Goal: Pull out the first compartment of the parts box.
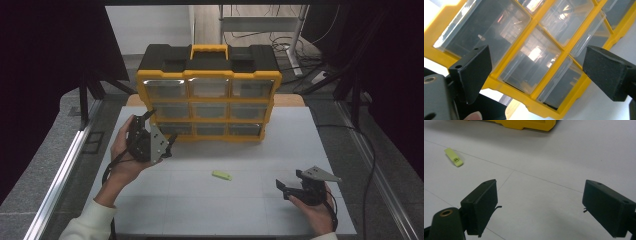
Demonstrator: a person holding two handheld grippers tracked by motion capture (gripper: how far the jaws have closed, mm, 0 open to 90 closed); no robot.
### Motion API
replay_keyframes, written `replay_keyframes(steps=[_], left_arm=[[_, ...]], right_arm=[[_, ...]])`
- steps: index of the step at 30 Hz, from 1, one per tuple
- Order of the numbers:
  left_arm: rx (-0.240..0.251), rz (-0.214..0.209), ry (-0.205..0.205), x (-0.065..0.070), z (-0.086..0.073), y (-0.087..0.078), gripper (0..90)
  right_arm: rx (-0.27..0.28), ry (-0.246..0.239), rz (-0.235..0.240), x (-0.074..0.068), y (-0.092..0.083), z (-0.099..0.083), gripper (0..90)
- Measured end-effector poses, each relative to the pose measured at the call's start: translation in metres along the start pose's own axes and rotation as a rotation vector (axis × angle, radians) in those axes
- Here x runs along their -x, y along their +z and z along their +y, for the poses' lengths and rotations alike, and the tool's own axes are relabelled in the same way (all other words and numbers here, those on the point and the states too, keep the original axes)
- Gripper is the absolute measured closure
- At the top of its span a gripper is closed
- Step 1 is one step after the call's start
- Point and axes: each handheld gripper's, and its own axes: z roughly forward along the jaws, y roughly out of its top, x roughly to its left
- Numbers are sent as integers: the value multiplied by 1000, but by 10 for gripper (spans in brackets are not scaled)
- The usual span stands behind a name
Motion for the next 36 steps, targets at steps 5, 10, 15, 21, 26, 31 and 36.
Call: replay_keyframes(steps=[5, 10, 15, 21, 26, 31, 36], left_arm=[[5, 7, 0, -2, 2, 2, 91], [9, 15, -4, -6, 5, 2, 91], [12, 21, 2, -9, 8, 4, 92], [16, 28, 3, -13, 11, 5, 93], [13, 37, 12, -17, 13, 8, 93], [8, 41, 15, -20, 14, 10, 93], [7, 49, 17, -23, 15, 13, 94]], right_arm=[[0, 2, -1, 0, 0, 0, 131], [0, 0, -1, 0, 0, 0, 131], [0, -1, -2, 0, 0, 0, 131], [-1, -1, -3, 0, 1, 0, 131], [-1, 0, -3, 0, 1, 0, 131], [-1, 0, -3, 0, 1, 0, 131], [-1, -2, -3, 0, 0, 0, 131]])
